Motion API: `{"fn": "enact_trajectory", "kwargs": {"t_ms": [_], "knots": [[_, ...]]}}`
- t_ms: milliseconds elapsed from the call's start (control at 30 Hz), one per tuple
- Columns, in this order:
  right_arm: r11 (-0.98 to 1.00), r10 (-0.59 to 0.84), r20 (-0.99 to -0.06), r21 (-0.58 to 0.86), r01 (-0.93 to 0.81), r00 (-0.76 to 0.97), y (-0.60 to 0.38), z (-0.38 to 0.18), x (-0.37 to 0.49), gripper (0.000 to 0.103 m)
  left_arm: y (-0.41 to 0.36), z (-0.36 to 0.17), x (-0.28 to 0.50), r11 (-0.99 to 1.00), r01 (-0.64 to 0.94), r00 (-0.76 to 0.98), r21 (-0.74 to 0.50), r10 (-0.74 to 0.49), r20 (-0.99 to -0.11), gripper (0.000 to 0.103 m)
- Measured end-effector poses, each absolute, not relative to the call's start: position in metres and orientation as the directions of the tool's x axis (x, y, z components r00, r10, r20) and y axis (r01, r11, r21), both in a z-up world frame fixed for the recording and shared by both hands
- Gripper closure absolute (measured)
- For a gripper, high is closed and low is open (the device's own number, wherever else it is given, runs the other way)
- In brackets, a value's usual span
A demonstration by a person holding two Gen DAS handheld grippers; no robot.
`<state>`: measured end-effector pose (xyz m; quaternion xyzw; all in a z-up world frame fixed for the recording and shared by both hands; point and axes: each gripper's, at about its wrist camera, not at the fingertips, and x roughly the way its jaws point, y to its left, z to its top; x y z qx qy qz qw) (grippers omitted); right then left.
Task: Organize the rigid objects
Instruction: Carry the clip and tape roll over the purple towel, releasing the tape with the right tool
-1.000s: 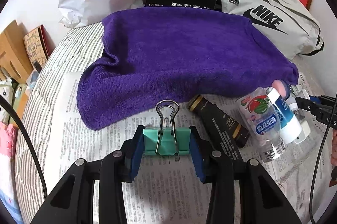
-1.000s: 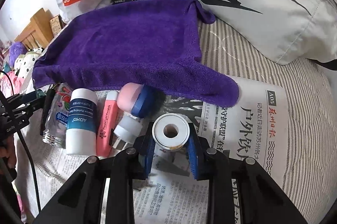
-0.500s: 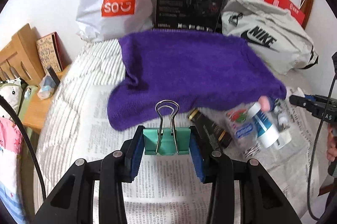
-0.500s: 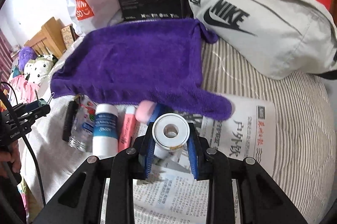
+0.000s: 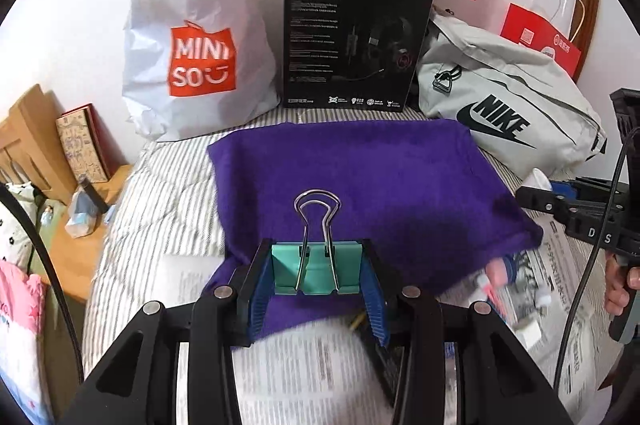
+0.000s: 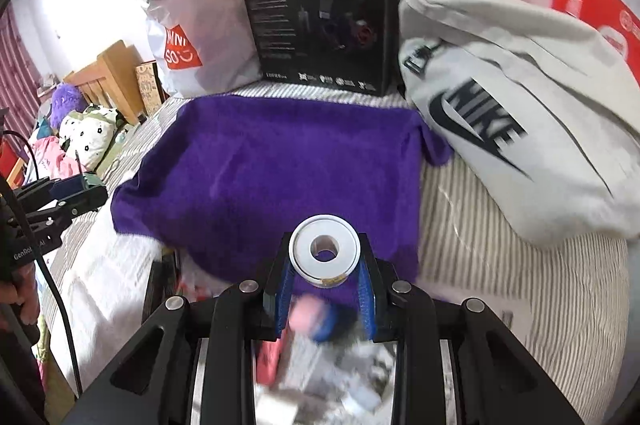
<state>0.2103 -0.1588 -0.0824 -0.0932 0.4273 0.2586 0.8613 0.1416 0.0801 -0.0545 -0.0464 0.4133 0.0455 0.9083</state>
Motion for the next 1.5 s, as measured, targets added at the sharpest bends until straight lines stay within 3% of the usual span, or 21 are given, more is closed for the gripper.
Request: {"fn": "enact_trajectory", "kwargs": {"t_ms": [667, 1133, 1267, 1500], "knots": [[0.877, 0.282, -0.866, 0.059, -0.476, 0.413, -0.098, -0.149, 0.334, 0.075, 0.096, -0.116, 0.281, 0.990, -0.091, 0.583, -0.112, -0.038, -0.812, 0.064], [0.867, 0.243, -0.872, -0.002, -0.499, 0.426, -0.089, -0.158, 0.336, 0.073, 0.095, -0.137, 0.291, 0.994, -0.093, 0.517, -0.063, -0.006, -0.856, 0.064], [0.857, 0.267, -0.871, 0.020, -0.515, 0.412, -0.089, -0.158, 0.334, 0.065, 0.086, -0.138, 0.288, 0.997, -0.076, 0.512, -0.004, 0.035, -0.858, 0.064], [0.859, 0.272, -0.879, 0.039, -0.510, 0.391, -0.100, -0.154, 0.323, 0.065, 0.091, -0.136, 0.272, 0.994, -0.101, 0.503, -0.033, 0.022, -0.864, 0.064]]}}
